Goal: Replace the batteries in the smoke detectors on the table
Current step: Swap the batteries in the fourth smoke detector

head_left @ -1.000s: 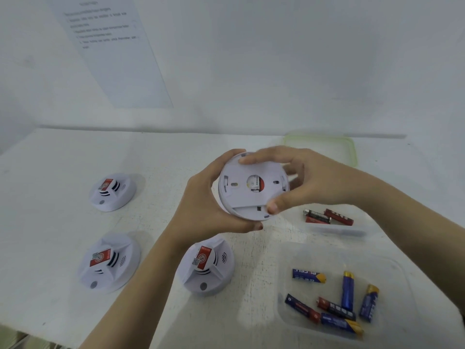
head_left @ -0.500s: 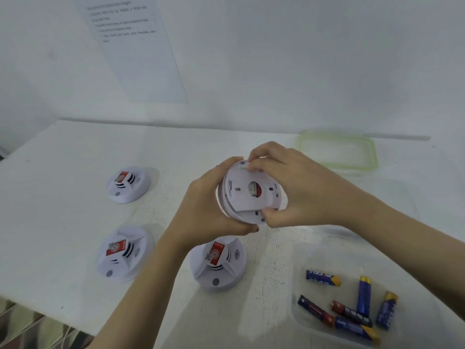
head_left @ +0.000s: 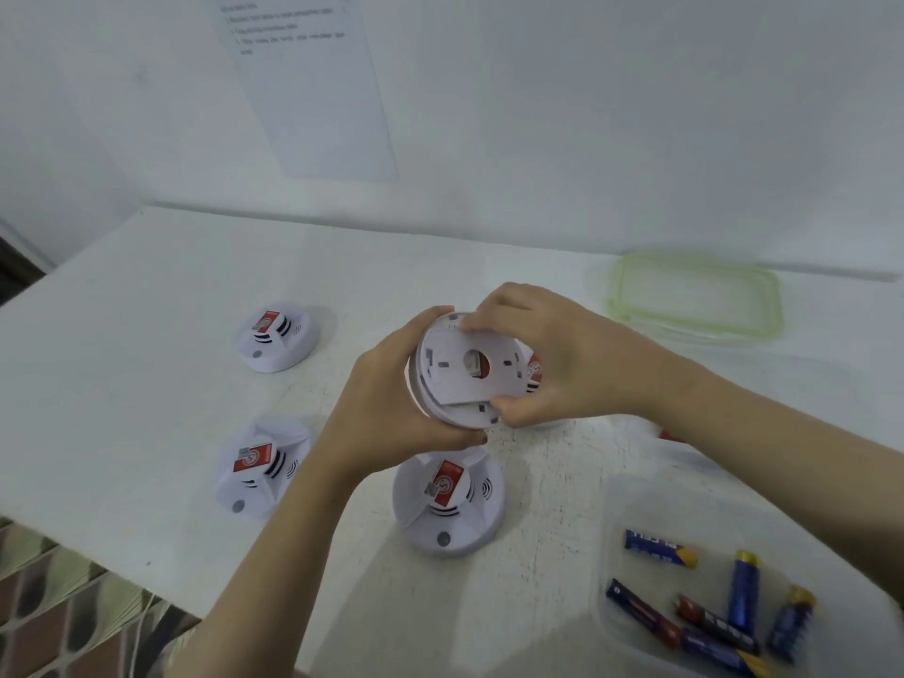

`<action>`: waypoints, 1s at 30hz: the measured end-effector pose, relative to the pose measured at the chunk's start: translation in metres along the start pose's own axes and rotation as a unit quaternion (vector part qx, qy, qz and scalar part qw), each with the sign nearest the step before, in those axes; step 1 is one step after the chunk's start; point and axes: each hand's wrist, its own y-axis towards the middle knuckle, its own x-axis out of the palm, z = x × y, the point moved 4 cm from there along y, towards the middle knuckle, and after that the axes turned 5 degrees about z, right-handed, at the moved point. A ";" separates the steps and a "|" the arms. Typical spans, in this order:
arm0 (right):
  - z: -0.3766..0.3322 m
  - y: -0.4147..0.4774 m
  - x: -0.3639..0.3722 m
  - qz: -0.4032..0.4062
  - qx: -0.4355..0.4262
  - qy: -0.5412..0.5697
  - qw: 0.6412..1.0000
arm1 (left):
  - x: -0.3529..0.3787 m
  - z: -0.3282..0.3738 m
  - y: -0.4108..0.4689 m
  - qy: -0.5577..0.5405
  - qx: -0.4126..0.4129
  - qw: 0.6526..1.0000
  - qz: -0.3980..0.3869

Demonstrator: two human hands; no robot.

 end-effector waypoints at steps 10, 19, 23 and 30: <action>-0.002 0.006 -0.005 -0.007 -0.029 -0.030 0.999 | -0.002 -0.005 0.004 -0.021 -0.004 1.000 0.002; 0.002 0.007 -0.015 -0.077 0.006 -0.052 0.996 | -0.002 -0.007 0.005 -0.034 0.002 0.999 -0.028; -0.002 0.004 -0.011 -0.070 -0.019 -0.062 0.995 | -0.001 -0.008 0.011 -0.028 0.001 0.998 -0.060; 0.010 0.011 -0.017 -0.044 0.009 -0.003 0.999 | -0.002 -0.010 0.015 -0.050 -0.003 0.998 -0.031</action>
